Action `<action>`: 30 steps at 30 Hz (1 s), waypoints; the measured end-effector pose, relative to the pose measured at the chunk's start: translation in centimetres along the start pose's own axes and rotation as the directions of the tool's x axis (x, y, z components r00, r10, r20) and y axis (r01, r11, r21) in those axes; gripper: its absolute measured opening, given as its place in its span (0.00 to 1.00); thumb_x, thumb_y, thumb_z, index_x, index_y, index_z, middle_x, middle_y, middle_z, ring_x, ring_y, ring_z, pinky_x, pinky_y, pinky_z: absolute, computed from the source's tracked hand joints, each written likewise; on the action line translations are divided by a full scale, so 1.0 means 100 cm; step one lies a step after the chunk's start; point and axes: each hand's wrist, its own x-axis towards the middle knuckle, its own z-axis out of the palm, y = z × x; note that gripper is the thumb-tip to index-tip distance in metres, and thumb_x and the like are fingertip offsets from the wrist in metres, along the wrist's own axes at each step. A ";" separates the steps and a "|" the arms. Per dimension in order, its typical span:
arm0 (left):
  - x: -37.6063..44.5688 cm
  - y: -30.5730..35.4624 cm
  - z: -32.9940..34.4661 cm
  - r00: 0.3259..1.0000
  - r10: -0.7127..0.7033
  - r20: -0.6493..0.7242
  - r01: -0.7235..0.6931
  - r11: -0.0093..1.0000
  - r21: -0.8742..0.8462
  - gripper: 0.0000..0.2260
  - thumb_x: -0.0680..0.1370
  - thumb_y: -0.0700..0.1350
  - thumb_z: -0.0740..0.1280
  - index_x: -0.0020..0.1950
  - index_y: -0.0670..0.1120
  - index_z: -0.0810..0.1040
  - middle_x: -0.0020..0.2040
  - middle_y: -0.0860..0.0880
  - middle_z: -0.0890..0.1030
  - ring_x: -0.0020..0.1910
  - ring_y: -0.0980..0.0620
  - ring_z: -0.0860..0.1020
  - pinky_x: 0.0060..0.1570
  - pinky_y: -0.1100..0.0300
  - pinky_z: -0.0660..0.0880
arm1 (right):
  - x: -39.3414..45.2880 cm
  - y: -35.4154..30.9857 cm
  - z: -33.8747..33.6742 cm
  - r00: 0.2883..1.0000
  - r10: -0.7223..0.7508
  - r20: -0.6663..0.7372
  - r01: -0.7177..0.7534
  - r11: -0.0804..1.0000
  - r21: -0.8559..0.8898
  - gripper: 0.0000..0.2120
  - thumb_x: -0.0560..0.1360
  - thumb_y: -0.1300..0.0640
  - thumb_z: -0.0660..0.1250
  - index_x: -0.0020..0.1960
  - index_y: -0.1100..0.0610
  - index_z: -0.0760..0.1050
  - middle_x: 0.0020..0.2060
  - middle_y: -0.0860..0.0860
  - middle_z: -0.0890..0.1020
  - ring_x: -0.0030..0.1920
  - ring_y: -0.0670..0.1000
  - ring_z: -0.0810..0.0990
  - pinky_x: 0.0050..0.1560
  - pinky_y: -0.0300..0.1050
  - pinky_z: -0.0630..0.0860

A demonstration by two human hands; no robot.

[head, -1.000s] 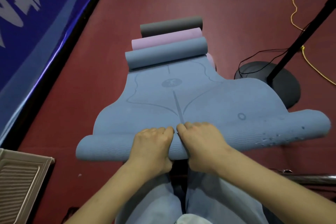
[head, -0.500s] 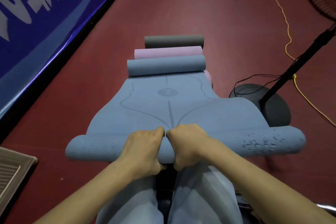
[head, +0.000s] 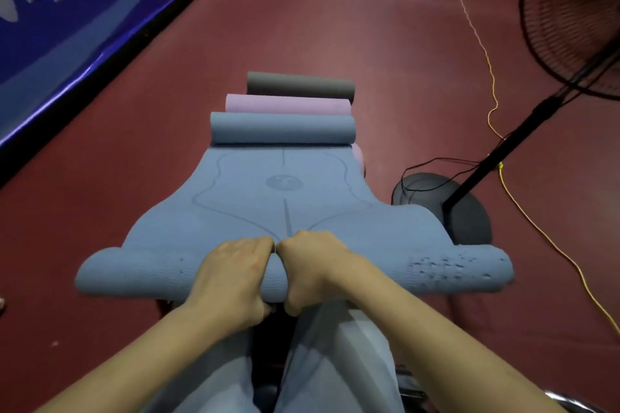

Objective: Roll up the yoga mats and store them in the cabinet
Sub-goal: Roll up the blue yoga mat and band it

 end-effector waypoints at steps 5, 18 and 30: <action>0.008 0.001 -0.011 0.988 -0.004 0.154 -0.017 0.991 0.133 0.25 0.64 0.62 0.73 0.56 0.54 0.73 0.52 0.53 0.83 0.52 0.48 0.83 0.42 0.56 0.70 | -0.005 -0.010 0.019 0.983 0.067 -0.174 -0.074 0.997 -0.035 0.24 0.67 0.51 0.76 0.58 0.54 0.71 0.51 0.53 0.81 0.50 0.57 0.80 0.44 0.46 0.67; 0.018 -0.001 -0.006 0.986 -0.035 0.165 0.033 0.999 0.015 0.34 0.67 0.59 0.77 0.67 0.50 0.69 0.61 0.51 0.79 0.60 0.47 0.78 0.54 0.55 0.73 | 0.014 0.012 -0.006 0.997 0.051 0.066 -0.054 0.998 0.045 0.26 0.57 0.44 0.79 0.52 0.50 0.76 0.43 0.49 0.82 0.40 0.54 0.81 0.39 0.48 0.80; 0.053 -0.010 -0.012 0.942 0.054 0.332 -0.069 0.997 0.034 0.28 0.59 0.62 0.78 0.55 0.53 0.78 0.52 0.52 0.84 0.52 0.46 0.82 0.46 0.55 0.77 | 0.007 0.004 0.020 0.974 0.092 -0.207 -0.104 0.993 -0.048 0.24 0.66 0.50 0.76 0.56 0.55 0.70 0.49 0.53 0.81 0.48 0.58 0.82 0.40 0.47 0.68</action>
